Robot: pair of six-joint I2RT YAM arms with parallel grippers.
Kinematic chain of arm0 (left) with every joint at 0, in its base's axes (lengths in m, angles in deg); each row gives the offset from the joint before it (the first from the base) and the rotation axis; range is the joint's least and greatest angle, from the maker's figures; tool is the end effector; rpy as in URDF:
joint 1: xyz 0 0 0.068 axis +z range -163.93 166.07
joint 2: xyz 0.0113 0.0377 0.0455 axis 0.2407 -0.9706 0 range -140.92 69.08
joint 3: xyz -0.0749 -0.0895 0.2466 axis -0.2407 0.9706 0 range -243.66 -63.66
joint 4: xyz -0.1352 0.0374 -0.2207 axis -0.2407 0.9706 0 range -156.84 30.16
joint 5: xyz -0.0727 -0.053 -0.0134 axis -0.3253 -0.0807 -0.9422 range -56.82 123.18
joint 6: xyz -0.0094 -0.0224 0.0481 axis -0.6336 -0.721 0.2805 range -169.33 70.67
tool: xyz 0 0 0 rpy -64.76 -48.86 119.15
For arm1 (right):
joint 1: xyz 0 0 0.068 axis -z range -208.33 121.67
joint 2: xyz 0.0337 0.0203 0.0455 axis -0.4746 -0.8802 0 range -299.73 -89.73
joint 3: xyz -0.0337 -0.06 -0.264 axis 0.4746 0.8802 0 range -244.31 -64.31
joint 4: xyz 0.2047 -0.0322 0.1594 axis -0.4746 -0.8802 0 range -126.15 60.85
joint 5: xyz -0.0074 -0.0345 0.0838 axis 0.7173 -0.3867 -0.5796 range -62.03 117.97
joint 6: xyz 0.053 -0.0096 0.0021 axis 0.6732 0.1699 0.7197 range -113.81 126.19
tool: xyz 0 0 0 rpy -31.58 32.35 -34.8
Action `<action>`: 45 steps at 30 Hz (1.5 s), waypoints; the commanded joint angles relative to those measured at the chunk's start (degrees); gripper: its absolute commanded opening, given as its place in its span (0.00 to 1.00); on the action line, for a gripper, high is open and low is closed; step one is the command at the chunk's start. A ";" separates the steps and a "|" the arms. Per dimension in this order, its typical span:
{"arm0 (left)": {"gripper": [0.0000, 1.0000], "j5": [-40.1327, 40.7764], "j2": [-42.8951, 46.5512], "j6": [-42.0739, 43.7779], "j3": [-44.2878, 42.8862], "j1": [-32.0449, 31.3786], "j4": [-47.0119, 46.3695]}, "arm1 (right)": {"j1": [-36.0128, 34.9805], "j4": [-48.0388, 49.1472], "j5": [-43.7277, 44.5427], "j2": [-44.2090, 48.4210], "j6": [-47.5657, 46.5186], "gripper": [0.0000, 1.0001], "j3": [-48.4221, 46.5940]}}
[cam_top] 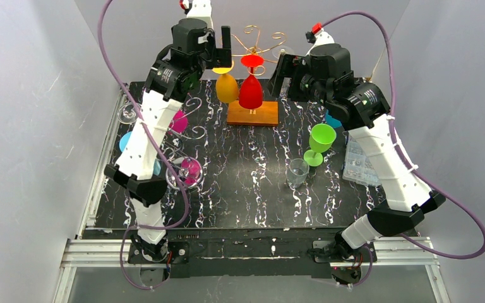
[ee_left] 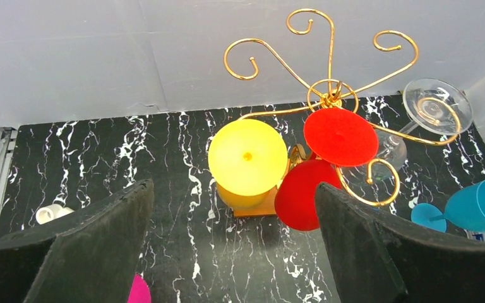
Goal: Take the wine glass off the wine glass rack
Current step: Pick up the wine glass from the wine rack.
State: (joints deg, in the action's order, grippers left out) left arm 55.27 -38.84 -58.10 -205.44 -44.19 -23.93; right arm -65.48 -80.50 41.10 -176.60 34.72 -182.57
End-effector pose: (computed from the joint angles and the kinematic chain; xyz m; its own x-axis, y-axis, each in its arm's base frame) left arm 0.3324 -0.1785 0.5343 -0.1565 -0.0721 -0.9850 0.1239 0.9880 -0.0921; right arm 0.2324 0.1660 0.5189 -0.4387 0.2514 -0.8628 -0.2371 0.8937 0.3809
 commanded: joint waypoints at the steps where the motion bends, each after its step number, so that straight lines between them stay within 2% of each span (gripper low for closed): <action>1: 0.98 2.20 5.56 0.82 2.09 -0.46 0.69 | 0.13 0.95 -1.02 0.52 -0.37 0.98 1.18; 9: 0.98 0.15 4.82 -0.49 -0.16 -1.88 3.18 | 0.11 0.84 -1.49 0.41 -1.18 0.98 2.76; 14: 0.98 8.13 2.64 -0.29 -0.95 -6.65 2.35 | 0.08 0.68 -1.81 0.72 -1.63 0.98 3.58; 17: 0.98 10.75 1.87 -0.16 -1.08 -6.81 1.22 | 0.11 0.86 -2.12 1.27 -1.81 0.98 4.37; 26: 0.98 14.71 -7.60 0.73 -6.52 -6.47 -0.15 | 0.07 0.12 -3.26 1.26 -2.24 0.98 4.50; 33: 0.98 13.02 -9.87 -0.92 -5.24 -3.43 -0.99 | 0.06 0.27 -3.96 1.05 -2.29 0.98 5.02; 45: 0.98 9.68 -12.92 -1.96 -4.74 -2.09 -0.95 | 0.06 0.29 -3.55 1.09 -2.39 0.99 5.09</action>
State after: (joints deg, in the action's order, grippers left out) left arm 66.15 -51.50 -59.02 -210.29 -46.57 -24.12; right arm -65.48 -81.38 37.62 -176.74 32.95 -177.02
